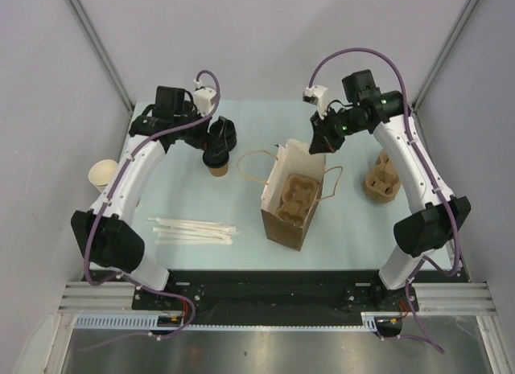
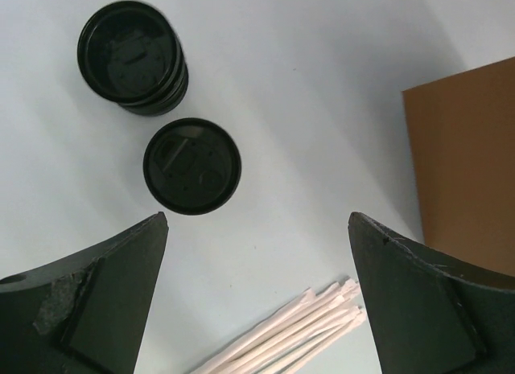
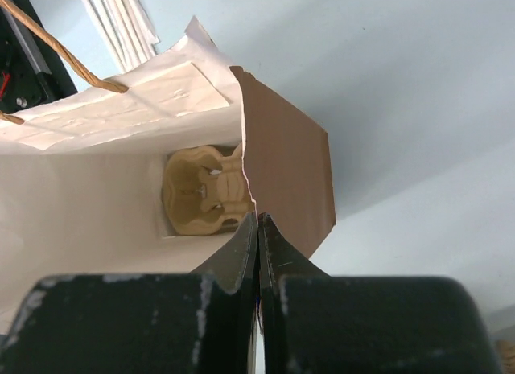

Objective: Pack the takeout coffee

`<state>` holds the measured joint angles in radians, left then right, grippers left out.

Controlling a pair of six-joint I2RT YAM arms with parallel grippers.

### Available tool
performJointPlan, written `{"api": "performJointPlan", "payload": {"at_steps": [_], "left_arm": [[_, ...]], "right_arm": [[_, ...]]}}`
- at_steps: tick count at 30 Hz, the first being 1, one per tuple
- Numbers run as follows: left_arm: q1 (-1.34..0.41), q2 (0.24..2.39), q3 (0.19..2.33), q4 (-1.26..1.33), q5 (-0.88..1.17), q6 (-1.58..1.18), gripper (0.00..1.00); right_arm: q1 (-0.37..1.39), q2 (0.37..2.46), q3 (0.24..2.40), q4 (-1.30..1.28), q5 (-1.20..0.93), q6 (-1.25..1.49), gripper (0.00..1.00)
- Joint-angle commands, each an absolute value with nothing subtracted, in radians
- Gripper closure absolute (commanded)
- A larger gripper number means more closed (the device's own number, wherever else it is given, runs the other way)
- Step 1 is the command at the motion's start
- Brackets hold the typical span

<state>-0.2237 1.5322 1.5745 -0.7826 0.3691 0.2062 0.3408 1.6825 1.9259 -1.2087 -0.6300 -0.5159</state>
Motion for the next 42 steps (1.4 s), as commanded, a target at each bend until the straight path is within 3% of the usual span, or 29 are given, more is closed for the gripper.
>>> {"api": "performJointPlan", "payload": {"at_steps": [1, 42], "left_arm": [[-0.219, 1.601, 1.583, -0.741, 0.269, 0.175, 0.01], [-0.203, 1.917, 1.7, -0.758, 0.202, 0.252, 0.0]], "right_arm": [[0.315, 1.715, 1.991, -1.201, -0.724, -0.474, 1.0], [0.293, 1.735, 1.927, -1.172, -0.758, -0.463, 1.0]]}}
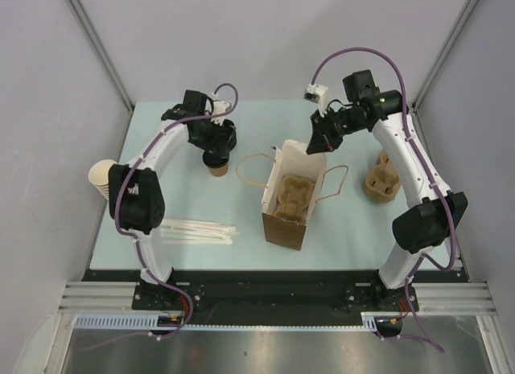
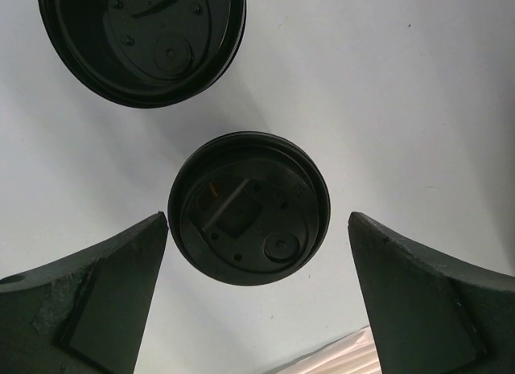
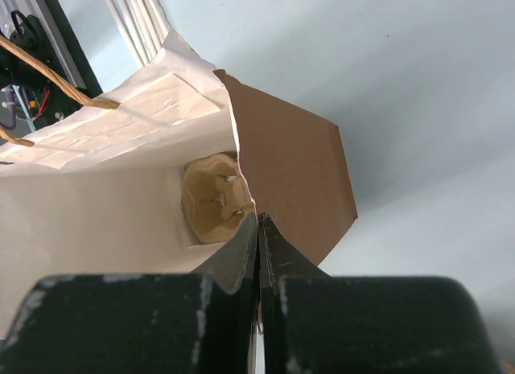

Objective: Pack the takeout coffee

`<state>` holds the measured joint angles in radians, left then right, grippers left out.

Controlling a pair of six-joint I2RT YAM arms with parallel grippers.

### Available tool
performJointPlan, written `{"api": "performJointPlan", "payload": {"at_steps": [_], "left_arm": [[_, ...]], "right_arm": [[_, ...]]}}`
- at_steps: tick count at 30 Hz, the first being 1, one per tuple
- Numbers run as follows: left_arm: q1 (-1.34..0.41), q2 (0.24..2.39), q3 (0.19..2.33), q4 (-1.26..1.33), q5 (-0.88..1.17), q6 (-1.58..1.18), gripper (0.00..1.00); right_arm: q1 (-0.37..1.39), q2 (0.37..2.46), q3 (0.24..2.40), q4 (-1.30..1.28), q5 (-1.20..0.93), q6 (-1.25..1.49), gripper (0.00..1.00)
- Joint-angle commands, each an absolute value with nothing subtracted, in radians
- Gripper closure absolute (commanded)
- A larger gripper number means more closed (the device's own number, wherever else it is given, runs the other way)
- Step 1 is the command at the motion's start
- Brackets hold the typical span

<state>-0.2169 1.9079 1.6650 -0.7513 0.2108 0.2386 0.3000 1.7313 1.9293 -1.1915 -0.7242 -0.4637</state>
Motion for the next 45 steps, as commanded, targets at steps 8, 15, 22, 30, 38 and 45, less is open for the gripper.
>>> {"api": "performJointPlan", "payload": {"at_steps": [8, 15, 22, 30, 38, 45], "left_arm": [[-0.187, 1.94, 1.703, -0.756, 0.213, 0.252, 0.01], [-0.183, 1.956, 1.703, -0.758, 0.23, 0.247, 0.01], [-0.173, 1.971, 1.709, -0.756, 0.242, 0.238, 0.04], [-0.172, 1.982, 1.713, -0.761, 0.252, 0.235, 0.11], [-0.17, 1.996, 1.717, -0.773, 0.258, 0.229, 0.09], [-0.169, 1.962, 1.718, -0.793, 0.275, 0.235, 0.42]], "right_arm": [[0.293, 1.736, 1.928, -1.173, -0.759, -0.465, 1.0], [0.29, 1.74, 1.928, -1.173, -0.762, -0.466, 1.0], [0.288, 1.746, 1.928, -1.173, -0.765, -0.466, 1.0], [0.288, 1.749, 1.93, -1.172, -0.767, -0.466, 1.0], [0.287, 1.747, 1.931, -1.175, -0.765, -0.471, 1.0], [0.285, 1.744, 1.93, -1.184, -0.769, -0.472, 1.0]]}}
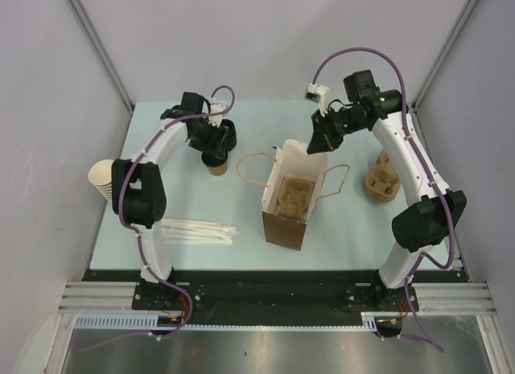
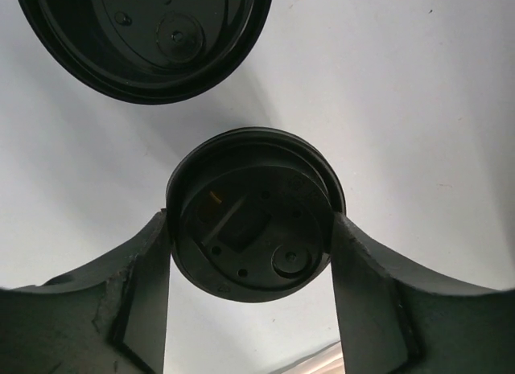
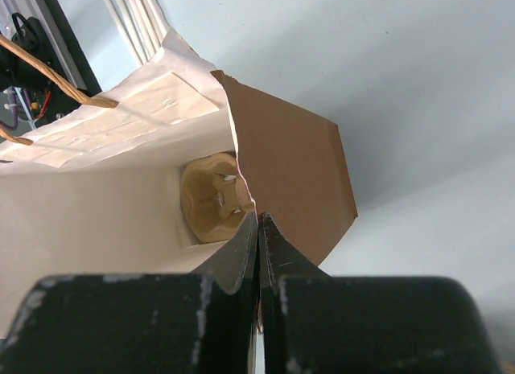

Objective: Pack the takeout coffee

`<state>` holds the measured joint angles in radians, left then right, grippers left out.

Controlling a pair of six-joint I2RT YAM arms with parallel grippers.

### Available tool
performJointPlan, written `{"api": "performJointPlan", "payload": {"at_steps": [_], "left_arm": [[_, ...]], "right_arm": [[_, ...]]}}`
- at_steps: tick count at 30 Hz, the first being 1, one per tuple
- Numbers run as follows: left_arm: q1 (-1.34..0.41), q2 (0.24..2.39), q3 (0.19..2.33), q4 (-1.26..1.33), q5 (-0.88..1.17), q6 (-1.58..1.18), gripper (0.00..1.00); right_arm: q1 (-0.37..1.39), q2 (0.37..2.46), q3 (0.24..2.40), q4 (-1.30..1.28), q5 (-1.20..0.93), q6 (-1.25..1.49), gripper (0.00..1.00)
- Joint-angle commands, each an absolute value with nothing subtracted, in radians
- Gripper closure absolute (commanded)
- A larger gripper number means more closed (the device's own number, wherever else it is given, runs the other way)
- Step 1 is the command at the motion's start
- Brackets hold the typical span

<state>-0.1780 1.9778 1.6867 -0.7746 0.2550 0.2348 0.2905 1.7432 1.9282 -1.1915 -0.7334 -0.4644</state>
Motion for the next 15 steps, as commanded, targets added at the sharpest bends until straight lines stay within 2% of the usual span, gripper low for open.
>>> {"api": "performJointPlan", "payload": {"at_steps": [1, 4, 15], "left_arm": [[-0.17, 1.938, 1.717, -0.798, 0.282, 0.235, 0.46], [-0.17, 1.87, 1.71, -0.814, 0.302, 0.233, 0.55], [-0.173, 1.565, 1.775, -0.956, 0.423, 0.307, 0.6]], "right_arm": [[0.285, 1.744, 1.928, -1.186, -0.772, -0.472, 1.0], [0.284, 1.732, 1.93, -1.187, -0.775, -0.472, 1.0], [0.285, 1.649, 1.868, -1.181, -0.813, -0.449, 1.0]]}}
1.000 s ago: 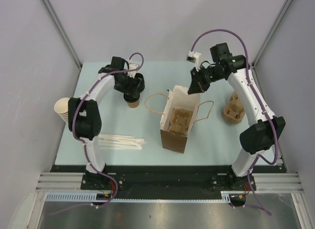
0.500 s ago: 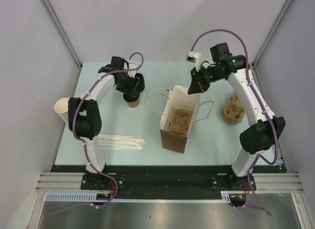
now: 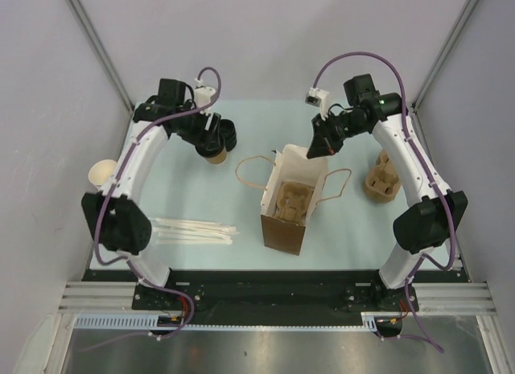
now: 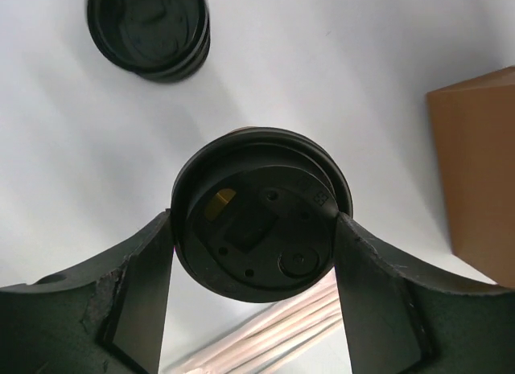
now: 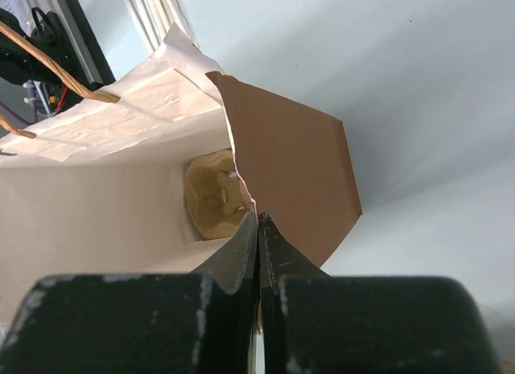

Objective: Pack the takeout coffee

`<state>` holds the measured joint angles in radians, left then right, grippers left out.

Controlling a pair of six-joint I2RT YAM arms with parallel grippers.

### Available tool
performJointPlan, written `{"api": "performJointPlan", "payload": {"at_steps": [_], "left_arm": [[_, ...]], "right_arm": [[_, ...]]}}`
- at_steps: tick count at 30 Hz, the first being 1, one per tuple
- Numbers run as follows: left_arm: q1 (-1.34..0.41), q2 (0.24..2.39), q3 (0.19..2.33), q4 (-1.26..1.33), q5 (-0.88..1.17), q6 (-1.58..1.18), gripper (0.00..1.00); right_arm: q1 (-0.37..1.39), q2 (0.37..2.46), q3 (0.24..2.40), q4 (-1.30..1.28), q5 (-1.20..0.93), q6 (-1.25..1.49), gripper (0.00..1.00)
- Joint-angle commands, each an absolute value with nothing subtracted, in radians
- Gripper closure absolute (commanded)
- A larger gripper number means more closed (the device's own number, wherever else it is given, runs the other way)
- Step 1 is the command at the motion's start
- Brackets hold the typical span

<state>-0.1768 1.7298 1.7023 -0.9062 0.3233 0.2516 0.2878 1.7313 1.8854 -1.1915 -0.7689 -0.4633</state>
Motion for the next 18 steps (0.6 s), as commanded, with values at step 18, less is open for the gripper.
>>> {"api": "performJointPlan", "payload": {"at_steps": [18], "left_arm": [[-0.653, 1.118, 1.782, -0.862, 0.327, 0.532, 0.66]], "right_arm": [[0.456, 1.359, 1.64, -1.017, -0.713, -0.41, 1.0]]}}
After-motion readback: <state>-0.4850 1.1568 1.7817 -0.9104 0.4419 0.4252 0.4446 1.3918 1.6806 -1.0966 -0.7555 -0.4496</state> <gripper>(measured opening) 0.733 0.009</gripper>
